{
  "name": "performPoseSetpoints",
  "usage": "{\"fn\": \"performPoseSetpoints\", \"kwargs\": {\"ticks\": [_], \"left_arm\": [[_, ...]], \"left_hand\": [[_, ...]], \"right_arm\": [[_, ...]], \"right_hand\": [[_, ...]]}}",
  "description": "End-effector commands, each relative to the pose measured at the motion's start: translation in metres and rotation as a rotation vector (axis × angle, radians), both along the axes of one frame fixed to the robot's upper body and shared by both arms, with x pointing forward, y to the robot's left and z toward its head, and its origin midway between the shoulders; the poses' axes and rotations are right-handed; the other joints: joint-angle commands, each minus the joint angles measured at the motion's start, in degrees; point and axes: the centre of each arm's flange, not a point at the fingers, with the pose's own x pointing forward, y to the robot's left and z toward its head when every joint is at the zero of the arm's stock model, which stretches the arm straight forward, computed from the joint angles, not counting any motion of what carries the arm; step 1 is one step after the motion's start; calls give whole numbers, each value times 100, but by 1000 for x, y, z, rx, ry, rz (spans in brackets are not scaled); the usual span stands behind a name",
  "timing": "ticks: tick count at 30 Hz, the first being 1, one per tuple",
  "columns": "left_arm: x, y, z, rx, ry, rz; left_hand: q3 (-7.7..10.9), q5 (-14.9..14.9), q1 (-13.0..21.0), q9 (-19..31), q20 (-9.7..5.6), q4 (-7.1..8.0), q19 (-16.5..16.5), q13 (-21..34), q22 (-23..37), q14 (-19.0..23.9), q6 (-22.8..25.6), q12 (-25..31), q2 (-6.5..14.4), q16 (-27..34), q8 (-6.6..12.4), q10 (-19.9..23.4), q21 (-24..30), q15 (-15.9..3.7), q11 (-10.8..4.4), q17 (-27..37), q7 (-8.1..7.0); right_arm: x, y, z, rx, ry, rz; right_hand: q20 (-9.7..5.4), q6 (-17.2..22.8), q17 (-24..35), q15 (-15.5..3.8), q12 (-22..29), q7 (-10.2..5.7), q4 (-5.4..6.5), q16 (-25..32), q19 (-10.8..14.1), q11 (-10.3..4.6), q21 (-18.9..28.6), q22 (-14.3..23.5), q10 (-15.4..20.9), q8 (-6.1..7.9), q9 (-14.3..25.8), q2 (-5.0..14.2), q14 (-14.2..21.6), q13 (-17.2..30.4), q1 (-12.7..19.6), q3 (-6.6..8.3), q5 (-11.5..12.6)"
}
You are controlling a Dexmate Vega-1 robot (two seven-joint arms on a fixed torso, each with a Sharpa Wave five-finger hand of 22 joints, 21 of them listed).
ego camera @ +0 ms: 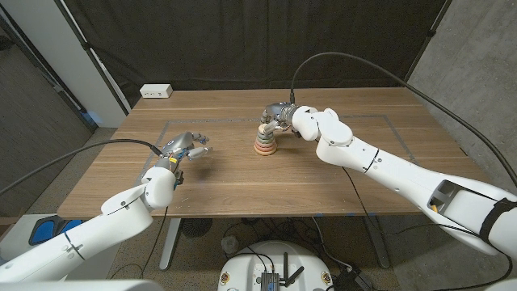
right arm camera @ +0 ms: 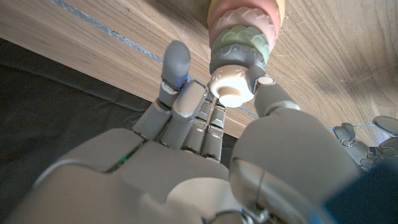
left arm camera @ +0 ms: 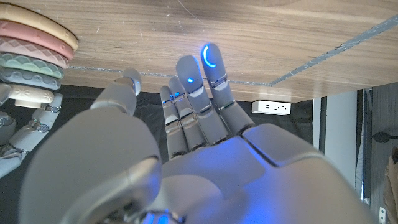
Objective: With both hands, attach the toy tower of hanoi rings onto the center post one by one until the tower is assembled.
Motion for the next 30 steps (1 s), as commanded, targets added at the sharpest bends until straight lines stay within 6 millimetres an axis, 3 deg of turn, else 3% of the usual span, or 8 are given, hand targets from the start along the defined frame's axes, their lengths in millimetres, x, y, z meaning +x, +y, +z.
{"fn": "performPoseSetpoints", "kwargs": {"ticks": [1, 10, 17, 30], "left_arm": [[2, 2, -1, 0, 7, 1], [1, 3, -1, -2, 4, 6], [1, 3, 0, -1, 5, 9], [1, 0, 1, 3, 1, 7]], "left_hand": [[57, 7, -38, 12, -820, 8, 30, 10, 16, 25, 13, 0, 3, 23, -22, 8, 9, -399, -4, 10, 4], [60, 7, -39, 13, -820, 7, 35, 11, 19, 28, 21, 3, 2, 28, -19, 13, 13, -399, -2, 11, 2], [63, 7, -39, 13, -821, 6, 32, 7, 19, 29, 19, -2, 3, 31, -20, 8, 12, -399, -4, 11, 4], [73, 7, -31, 15, -823, 2, 114, 21, 81, 76, 37, 14, 3, 62, -14, 32, 60, -399, -19, 11, -10]], "right_arm": [[5, -1, -4, 2, 13, -11], [5, -2, -5, -5, 18, -4], [5, -5, -4, 1, 32, 12], [2, -12, -4, 7, 26, 7]], "right_hand": [[-170, 58, 23, 11, 28, -13, 48, 2, 13, -341, -15, -5, 355, 10, 24, 355, -26, 29, 284, 4, 25], [-167, -106, 24, 12, -60, -46, 45, -4, -8, -298, -25, -13, 153, -74, 27, 302, -64, 2, 238, -19, 28], [-168, -491, 22, 11, -154, 112, 79, -38, -24, -119, -31, -17, -273, -203, 74, 98, -163, -98, 15, -110, 39], [-173, -909, 25, 10, -166, 152, 86, -56, -53, 28, -72, -29, -690, -286, 132, -84, -258, -195, -177, -161, 58]]}}
